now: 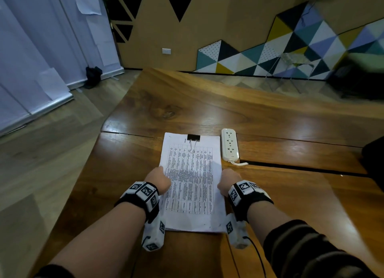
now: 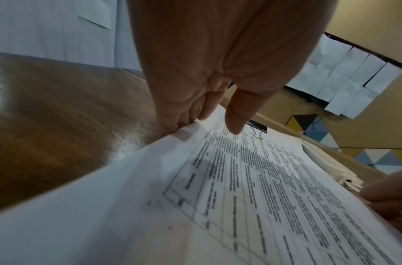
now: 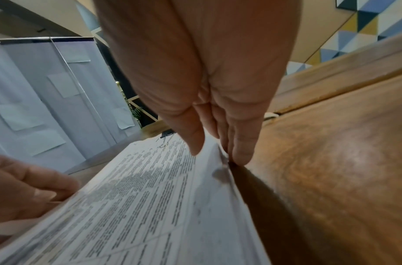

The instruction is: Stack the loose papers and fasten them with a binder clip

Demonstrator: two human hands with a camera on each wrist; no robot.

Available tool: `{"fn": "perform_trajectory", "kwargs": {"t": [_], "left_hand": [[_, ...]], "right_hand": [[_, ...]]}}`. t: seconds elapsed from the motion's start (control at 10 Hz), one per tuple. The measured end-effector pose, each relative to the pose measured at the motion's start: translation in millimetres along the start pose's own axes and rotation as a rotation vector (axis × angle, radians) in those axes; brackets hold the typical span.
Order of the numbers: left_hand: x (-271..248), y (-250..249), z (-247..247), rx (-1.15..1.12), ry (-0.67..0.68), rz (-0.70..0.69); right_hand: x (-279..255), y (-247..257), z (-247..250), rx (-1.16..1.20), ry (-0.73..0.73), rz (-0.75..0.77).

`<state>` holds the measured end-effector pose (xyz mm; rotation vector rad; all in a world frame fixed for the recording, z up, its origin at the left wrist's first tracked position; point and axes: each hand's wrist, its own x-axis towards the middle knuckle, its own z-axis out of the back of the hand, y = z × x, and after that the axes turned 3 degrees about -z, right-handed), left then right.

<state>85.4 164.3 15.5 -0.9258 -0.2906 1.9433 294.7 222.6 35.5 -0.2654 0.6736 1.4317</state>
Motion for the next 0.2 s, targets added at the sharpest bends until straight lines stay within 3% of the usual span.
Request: {"fn": "perform_trajectory", "kwargs": {"t": [0.2], "left_hand": [[-12.3,-10.1,8.9,0.060,-0.130,-0.019]], "right_hand": [[-18.7,-2.2,15.6,-0.085,-0.040,0.099]]}}
